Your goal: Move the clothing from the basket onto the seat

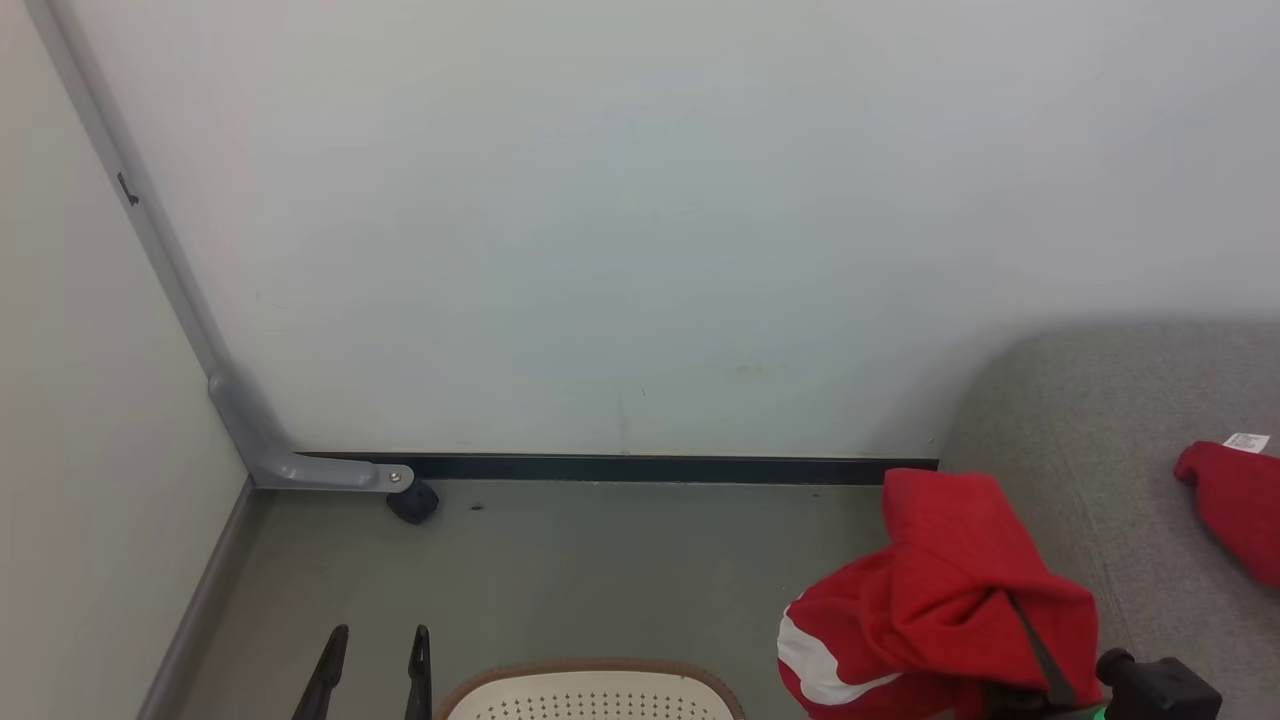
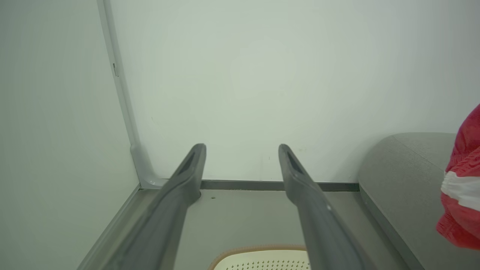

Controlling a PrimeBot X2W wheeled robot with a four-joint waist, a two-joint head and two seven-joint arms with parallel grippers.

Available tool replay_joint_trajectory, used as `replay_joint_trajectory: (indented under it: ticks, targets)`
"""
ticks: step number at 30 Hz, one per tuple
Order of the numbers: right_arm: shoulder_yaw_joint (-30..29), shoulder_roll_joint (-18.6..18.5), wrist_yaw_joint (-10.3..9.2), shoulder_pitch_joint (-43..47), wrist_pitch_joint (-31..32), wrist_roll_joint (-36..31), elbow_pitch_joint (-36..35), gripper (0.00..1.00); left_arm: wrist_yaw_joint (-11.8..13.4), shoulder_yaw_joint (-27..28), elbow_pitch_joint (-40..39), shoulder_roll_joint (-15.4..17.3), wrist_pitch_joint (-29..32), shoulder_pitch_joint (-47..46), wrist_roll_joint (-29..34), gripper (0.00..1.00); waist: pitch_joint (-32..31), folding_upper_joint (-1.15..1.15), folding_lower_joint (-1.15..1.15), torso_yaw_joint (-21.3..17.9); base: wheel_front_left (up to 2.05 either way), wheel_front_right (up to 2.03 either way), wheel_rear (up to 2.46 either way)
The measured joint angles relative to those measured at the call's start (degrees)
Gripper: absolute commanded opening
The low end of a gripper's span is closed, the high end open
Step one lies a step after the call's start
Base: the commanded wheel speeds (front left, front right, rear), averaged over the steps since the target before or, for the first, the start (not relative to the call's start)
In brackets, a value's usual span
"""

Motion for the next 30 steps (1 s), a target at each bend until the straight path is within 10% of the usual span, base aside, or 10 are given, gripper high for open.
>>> replay_joint_trajectory:
  ticks: [30]
  targets:
    - [-5.9,2.4,-0.44,1.5,0.0,-4.8,-4.0,0.0,-2.2,1.9,-3.3,-1.4,0.0,2.0,0.9,1.0,1.7,0.0,0.0,-6.8,0.0,0.0,0.0]
